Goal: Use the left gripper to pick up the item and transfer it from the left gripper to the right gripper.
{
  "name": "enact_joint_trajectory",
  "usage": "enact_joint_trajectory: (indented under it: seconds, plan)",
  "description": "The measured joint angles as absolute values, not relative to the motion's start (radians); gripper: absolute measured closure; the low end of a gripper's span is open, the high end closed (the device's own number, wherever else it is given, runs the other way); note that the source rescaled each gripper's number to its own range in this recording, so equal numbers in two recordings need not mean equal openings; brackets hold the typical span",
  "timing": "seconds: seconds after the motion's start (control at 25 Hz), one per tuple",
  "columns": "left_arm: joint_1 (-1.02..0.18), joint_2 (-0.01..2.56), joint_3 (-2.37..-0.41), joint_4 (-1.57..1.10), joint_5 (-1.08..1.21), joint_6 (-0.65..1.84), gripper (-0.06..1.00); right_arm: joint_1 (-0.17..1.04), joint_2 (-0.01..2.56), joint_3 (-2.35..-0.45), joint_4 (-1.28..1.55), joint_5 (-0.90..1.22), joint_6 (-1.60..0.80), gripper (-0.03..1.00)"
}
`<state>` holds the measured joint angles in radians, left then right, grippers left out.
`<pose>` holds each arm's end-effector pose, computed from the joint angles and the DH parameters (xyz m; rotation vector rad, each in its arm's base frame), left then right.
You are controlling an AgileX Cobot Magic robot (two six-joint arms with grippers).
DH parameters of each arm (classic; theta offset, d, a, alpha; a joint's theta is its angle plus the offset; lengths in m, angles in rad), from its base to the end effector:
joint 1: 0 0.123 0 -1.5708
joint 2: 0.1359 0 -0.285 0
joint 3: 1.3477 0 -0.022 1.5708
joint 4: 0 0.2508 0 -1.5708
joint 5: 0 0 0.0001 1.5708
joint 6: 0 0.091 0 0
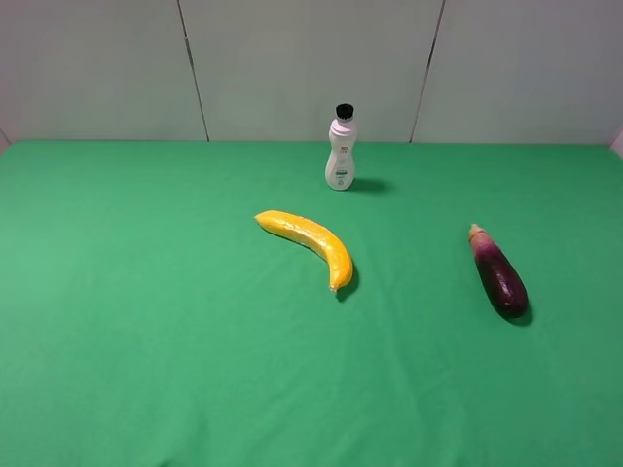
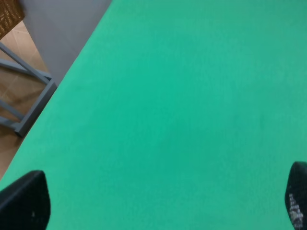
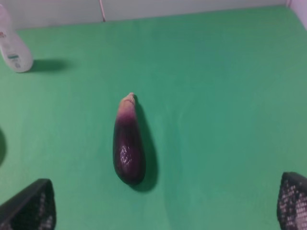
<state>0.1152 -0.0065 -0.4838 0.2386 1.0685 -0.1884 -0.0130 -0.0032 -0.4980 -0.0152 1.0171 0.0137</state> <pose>-0.0077 0.0181 0.2740 -0.3201 2.0217 0.2408 -0.0034 -0.0011 0.2803 0.0270 1.9993 -0.0176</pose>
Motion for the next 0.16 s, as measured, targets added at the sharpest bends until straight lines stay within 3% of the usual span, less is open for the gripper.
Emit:
enact_joint_trajectory:
  seconds: [0.16]
  plan:
    - [0.115, -0.006, -0.484, 0.239, 1.068, -0.188, -0.03, -0.013, -0.003, -0.498, -0.015, 1.017, 0.014, -0.03]
